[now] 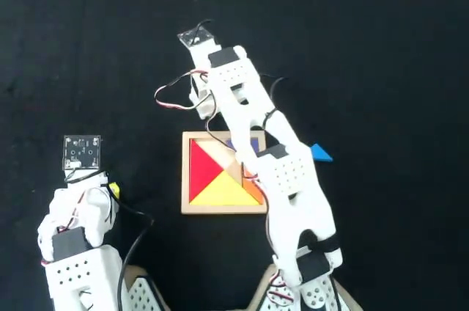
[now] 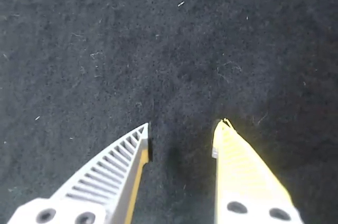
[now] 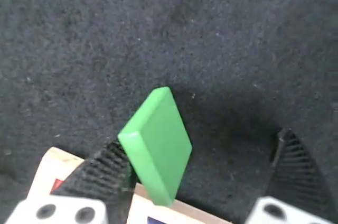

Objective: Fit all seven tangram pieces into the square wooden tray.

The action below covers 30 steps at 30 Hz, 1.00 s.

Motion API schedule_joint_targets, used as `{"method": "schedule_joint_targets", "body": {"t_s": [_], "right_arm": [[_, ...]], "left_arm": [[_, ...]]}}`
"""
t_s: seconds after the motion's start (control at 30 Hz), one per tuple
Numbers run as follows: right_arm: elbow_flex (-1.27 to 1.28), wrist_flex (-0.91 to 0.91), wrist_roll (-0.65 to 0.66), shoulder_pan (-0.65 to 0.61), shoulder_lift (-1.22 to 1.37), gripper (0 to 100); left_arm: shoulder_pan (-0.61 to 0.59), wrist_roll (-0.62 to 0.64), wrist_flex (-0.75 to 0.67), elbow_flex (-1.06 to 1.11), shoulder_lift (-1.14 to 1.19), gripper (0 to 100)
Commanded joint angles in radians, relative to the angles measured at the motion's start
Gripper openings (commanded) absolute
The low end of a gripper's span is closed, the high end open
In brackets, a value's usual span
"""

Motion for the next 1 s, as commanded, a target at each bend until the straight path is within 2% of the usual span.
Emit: {"method": "schedule_joint_targets", "body": {"t_s": [0.0, 0.27, 0.53, 0.73, 0.9, 0.97], "right_arm": [[-0.05, 0.005, -0.009, -0.028, -0.016, 36.0], [-0.226, 0.124, 0.0, -0.029, -0.033, 35.1], [-0.272, 0.127, 0.002, -0.032, 0.022, 10.0], [-0.355, 0.16, 0.002, -0.032, 0.107, 8.9], [-0.492, 0.262, 0.002, -0.028, 0.111, 8.7], [-0.562, 0.322, 0.002, -0.026, 0.113, 5.8]], "left_arm": [[0.007, 0.009, -0.018, -0.03, -0.008, 20], [0.01, 0.009, -0.02, -0.03, -0.008, 20], [0.012, 0.009, -0.017, -0.03, -0.008, 20], [0.013, 0.009, -0.017, -0.03, -0.008, 20], [0.013, 0.009, -0.017, -0.03, -0.008, 20], [0.013, 0.009, -0.017, -0.03, -0.008, 20]]}}
